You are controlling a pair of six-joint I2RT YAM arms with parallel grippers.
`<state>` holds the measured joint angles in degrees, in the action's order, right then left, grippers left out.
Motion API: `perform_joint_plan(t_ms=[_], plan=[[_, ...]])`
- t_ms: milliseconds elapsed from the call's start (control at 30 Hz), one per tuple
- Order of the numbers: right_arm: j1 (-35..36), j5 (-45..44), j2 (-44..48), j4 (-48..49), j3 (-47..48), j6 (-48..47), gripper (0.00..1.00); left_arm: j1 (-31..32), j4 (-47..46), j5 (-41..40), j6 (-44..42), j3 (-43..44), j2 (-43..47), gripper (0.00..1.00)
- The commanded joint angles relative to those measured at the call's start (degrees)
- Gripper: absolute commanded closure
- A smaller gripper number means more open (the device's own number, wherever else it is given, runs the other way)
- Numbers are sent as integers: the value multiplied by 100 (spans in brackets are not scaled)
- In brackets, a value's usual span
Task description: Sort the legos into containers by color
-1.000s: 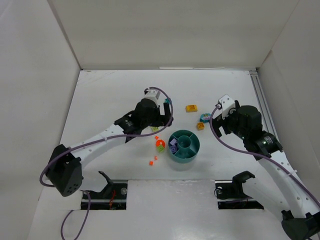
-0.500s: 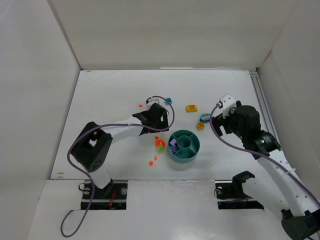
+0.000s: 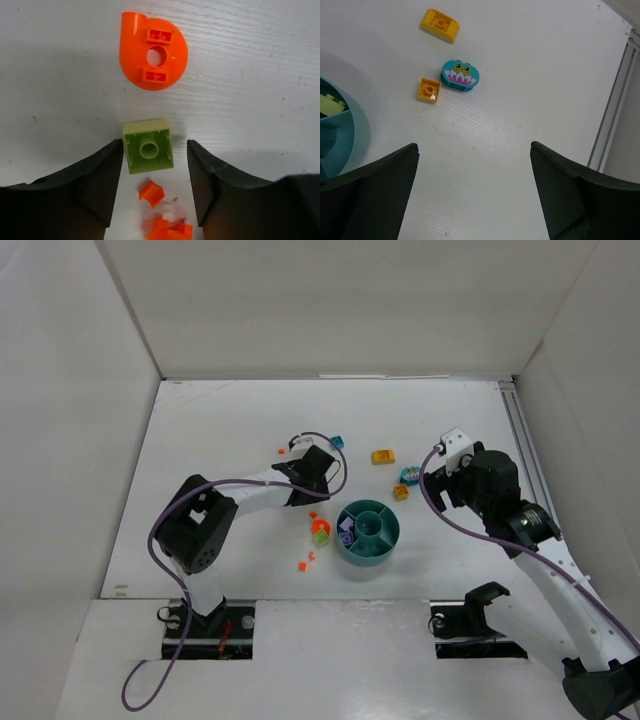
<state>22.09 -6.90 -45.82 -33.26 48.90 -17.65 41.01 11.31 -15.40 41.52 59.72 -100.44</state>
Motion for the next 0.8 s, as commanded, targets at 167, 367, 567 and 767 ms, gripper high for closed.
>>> perform_joint_plan(t_ms=[167, 367, 567, 767], plan=[[-38, -128, 30, -6, 67, 113, 3, -32, -112, 54, 58, -48, 489, 81], [-38, -23, 30, 47, 67, 113, 3, 108, -357, 247, -398, -101, 1201, 86], [-38, 39, 82, 100, -38, 113, 3, 521, -1270, 1448, -1321, -417, 1966, 83], [-38, 153, 82, 205, -39, 113, 3, 890, -1404, 1891, -1664, -418, 2213, 76]])
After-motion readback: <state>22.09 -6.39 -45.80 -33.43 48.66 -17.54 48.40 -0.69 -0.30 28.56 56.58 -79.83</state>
